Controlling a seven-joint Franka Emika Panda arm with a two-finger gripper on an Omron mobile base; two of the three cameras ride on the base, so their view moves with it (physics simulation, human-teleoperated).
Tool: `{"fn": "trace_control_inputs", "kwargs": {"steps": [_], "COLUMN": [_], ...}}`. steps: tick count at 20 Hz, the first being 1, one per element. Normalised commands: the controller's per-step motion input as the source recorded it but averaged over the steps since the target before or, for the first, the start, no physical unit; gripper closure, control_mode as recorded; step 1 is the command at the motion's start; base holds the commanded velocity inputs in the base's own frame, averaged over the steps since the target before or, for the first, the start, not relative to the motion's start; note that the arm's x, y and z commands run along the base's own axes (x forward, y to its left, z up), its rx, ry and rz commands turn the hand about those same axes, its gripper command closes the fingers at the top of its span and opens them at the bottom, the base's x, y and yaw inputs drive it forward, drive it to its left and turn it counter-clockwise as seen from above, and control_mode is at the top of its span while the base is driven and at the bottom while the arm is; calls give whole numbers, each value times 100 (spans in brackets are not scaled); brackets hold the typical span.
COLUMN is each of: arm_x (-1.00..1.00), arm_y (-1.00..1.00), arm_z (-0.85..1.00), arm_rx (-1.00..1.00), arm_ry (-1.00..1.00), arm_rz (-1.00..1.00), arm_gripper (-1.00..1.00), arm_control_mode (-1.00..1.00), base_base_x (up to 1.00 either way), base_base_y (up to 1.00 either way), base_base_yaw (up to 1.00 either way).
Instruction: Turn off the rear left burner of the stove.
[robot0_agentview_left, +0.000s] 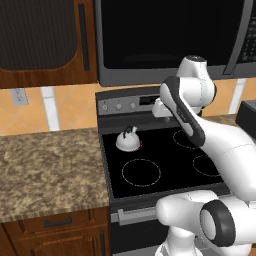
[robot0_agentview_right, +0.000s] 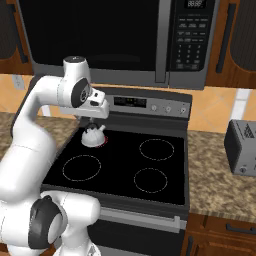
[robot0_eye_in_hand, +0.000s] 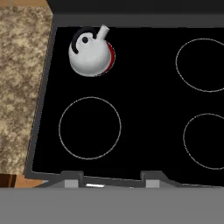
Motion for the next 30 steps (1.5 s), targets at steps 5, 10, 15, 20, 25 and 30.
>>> {"fn": "trace_control_inputs", "kwargs": {"steps": [5,10,15,20,25,30], "arm_x": [-11,8,0,0,0,7], "arm_y": [52,82,46,25,0,0], "arm_z": [-16,-34,-12,-15,-46,-6], "arm_rx": [-10,-12,-4,1,13,1], "arm_ry": [-8,-20,-41,-46,-33,-24], "arm_rz": [1,0,0,0,0,0], "arm_gripper": [-100,-100,-100,-100,-100,-100], "arm_control_mode": [-100,-100,-100,-100,-100,-100], "base_base_x": [0,0,0,0,0,0], "base_base_y": [0,0,0,0,0,0], "base_base_yaw": [0,0,0,0,0,0]}}
